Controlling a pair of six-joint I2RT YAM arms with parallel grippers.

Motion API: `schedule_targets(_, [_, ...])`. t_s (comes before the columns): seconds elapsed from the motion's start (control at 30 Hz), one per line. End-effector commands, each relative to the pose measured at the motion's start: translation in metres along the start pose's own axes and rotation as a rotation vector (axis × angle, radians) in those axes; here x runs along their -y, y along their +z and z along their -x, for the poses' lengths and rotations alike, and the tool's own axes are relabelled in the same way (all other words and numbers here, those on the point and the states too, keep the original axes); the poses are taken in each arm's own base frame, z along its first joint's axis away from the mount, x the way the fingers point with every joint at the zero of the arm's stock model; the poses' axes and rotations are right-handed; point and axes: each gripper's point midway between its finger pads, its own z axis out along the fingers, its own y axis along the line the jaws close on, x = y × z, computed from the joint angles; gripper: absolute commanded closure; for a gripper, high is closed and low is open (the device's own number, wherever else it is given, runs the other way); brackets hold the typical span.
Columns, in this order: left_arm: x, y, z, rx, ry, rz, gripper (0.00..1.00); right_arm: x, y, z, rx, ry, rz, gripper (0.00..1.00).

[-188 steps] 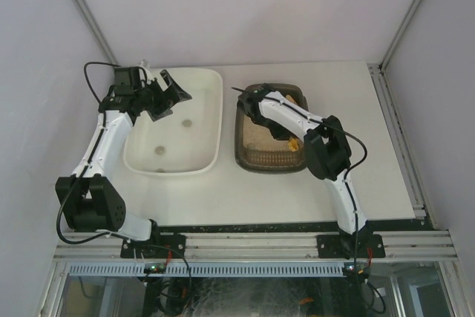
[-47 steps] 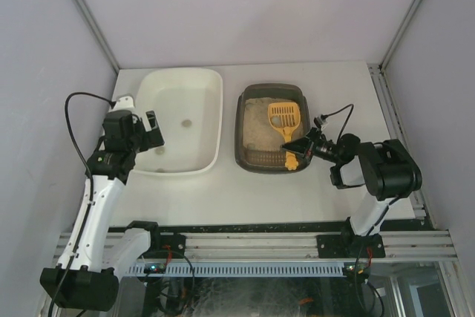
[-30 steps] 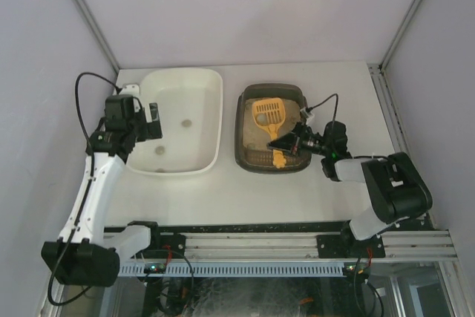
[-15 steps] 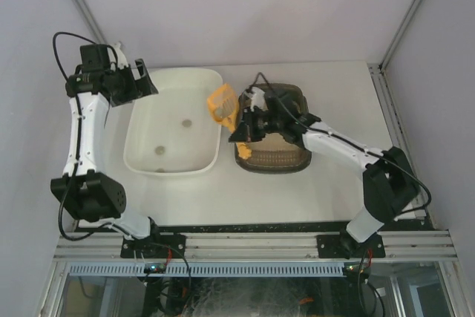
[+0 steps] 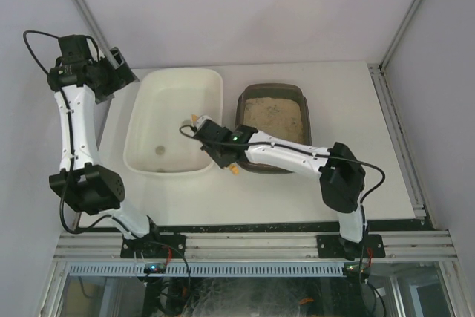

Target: Clean the litter box

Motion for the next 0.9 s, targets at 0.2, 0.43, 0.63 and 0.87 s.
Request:
schedule_targets(0.2, [0.01, -0.002, 0.012, 0.027, -0.034, -0.06, 0.0, 0.039, -0.023, 0.027, 0.092, -0.245, -0.358, 1.0])
schedule_targets(0.43, [0.017, -0.002, 0.012, 0.034, -0.035, -0.103, 0.0, 0.039, -0.028, 0.036, 0.128, -0.306, -0.427, 1.0])
schedule_targets(0.63, [0.054, 0.016, 0.001, 0.006, -0.054, -0.225, 0.0, 0.083, -0.069, 0.029, 0.156, 0.009, -0.265, 1.0])
schedule_targets(0.87, [0.16, 0.061, -0.043, -0.068, -0.046, -0.41, 0.0, 0.139, -0.09, -0.018, 0.072, 0.438, 0.012, 1.0])
